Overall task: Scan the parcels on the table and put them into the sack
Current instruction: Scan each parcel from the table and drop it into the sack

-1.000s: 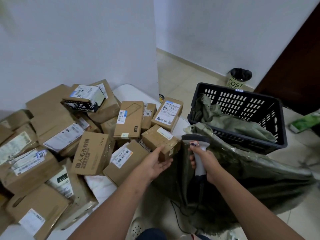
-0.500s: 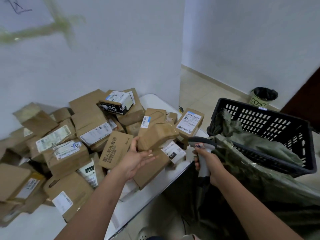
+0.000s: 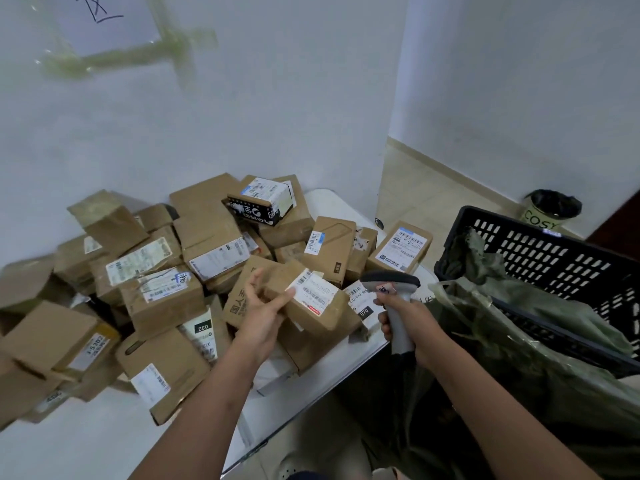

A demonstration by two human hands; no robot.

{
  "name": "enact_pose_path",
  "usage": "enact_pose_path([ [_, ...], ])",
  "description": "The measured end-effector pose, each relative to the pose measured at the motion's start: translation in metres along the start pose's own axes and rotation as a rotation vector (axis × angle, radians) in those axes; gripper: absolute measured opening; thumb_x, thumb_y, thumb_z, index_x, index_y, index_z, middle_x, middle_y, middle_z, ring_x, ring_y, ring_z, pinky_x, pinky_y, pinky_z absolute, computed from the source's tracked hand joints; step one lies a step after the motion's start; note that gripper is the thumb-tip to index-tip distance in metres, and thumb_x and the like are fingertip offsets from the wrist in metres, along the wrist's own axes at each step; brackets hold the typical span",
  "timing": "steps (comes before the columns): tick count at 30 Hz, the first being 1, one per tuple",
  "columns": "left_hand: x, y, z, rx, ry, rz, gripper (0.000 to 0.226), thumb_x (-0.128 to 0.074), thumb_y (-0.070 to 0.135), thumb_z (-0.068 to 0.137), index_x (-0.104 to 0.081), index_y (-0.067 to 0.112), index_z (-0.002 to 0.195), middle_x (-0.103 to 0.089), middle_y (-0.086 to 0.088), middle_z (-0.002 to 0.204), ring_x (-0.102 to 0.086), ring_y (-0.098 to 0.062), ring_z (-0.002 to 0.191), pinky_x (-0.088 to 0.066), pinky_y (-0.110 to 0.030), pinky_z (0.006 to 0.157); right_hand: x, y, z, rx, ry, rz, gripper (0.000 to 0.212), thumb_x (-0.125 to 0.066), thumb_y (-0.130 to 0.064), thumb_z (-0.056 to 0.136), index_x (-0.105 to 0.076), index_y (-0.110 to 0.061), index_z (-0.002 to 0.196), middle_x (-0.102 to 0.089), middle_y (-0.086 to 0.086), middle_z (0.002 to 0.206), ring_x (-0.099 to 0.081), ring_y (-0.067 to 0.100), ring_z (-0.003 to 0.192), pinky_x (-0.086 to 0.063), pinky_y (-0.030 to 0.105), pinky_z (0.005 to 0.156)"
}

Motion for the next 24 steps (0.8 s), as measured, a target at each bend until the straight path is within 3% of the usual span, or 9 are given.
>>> enact_pose_path([
  [4, 0.001, 0.002, 0.000, 0.015, -0.017, -0.137, 0.055, -0.065, -0.006, 0.084, -0.055, 0.032, 0.122, -0.059, -0.014, 0.133, -0.064, -0.029, 0.114, -0.059, -0.035, 0.080, -0.009, -0.019, -0.008, 0.053, -0.025, -0.065, 0.030, -0.068, -0.025, 0.091, -0.064, 0.001, 0.104, -0.060, 0.008, 0.061, -0.054, 0.015, 0.047, -0.047, 0.025, 0.046],
  [8, 0.000, 0.003, 0.002, 0.014, -0.060, -0.124, 0.058, -0.068, -0.004, 0.081, -0.054, 0.032, 0.124, -0.061, -0.012, 0.132, -0.064, -0.029, 0.115, -0.058, -0.042, 0.086, -0.021, -0.034, -0.015, 0.099, -0.090, -0.143, 0.023, -0.067, -0.026, 0.091, -0.065, -0.004, 0.095, -0.061, 0.007, 0.059, -0.054, 0.016, 0.048, -0.046, 0.025, 0.047],
  [12, -0.004, 0.005, 0.002, 0.029, -0.037, -0.119, 0.054, -0.065, -0.005, 0.085, -0.048, 0.030, 0.122, -0.064, -0.013, 0.123, -0.071, -0.024, 0.098, -0.060, -0.035, 0.072, -0.029, -0.040, -0.019, 0.121, -0.130, -0.184, 0.020, -0.070, -0.027, 0.089, -0.063, -0.008, 0.088, -0.061, 0.007, 0.060, -0.053, 0.018, 0.049, -0.045, 0.026, 0.048],
  [15, -0.003, 0.004, 0.003, 0.043, -0.016, -0.117, 0.055, -0.066, -0.004, 0.085, -0.045, 0.026, 0.126, -0.066, -0.012, 0.122, -0.073, -0.021, 0.094, -0.060, -0.033, 0.069, -0.033, -0.043, -0.021, 0.131, -0.161, -0.221, 0.024, -0.070, -0.029, 0.089, -0.063, -0.006, 0.094, -0.061, 0.009, 0.062, -0.054, 0.019, 0.049, -0.045, 0.027, 0.049],
  [18, -0.001, 0.004, 0.005, 0.046, -0.003, -0.094, 0.061, -0.068, 0.000, 0.085, -0.043, 0.024, 0.135, -0.068, -0.011, 0.122, -0.071, -0.022, 0.101, -0.059, -0.037, 0.077, -0.037, -0.044, -0.023, 0.129, -0.193, -0.267, 0.025, -0.068, -0.029, 0.090, -0.064, -0.004, 0.093, -0.060, 0.010, 0.061, -0.053, 0.019, 0.048, -0.044, 0.027, 0.049],
  [20, 0.000, 0.003, 0.008, 0.053, 0.009, -0.043, 0.061, -0.069, 0.007, 0.086, -0.042, 0.026, 0.138, -0.069, -0.011, 0.121, -0.067, -0.026, 0.109, -0.055, -0.048, 0.089, -0.037, -0.045, -0.024, 0.128, -0.209, -0.277, 0.024, -0.068, -0.028, 0.090, -0.064, -0.005, 0.090, -0.060, 0.010, 0.060, -0.053, 0.018, 0.047, -0.044, 0.027, 0.049],
  [22, 0.002, 0.001, 0.009, 0.088, 0.022, 0.013, 0.057, -0.068, 0.018, 0.090, -0.040, 0.035, 0.138, -0.071, -0.010, 0.117, -0.064, -0.030, 0.114, -0.047, -0.060, 0.098, -0.037, -0.045, -0.024, 0.127, -0.213, -0.270, 0.023, -0.068, -0.028, 0.090, -0.063, -0.005, 0.089, -0.060, 0.009, 0.060, -0.053, 0.018, 0.047, -0.044, 0.027, 0.049],
  [24, 0.002, -0.002, 0.011, 0.128, 0.032, 0.035, 0.051, -0.062, 0.028, 0.095, -0.036, 0.045, 0.135, -0.072, -0.009, 0.115, -0.063, -0.029, 0.113, -0.045, -0.062, 0.099, -0.034, -0.045, -0.023, 0.118, -0.200, -0.253, 0.023, -0.068, -0.028, 0.090, -0.063, -0.005, 0.092, -0.060, 0.009, 0.060, -0.053, 0.018, 0.047, -0.044, 0.027, 0.048],
])
Point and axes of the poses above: each hand's wrist, its own z-axis towards the middle knuckle, its own x-axis out of the back of the hand, y = z × x, the point moved 7 cm from there along z, towards the middle knuckle
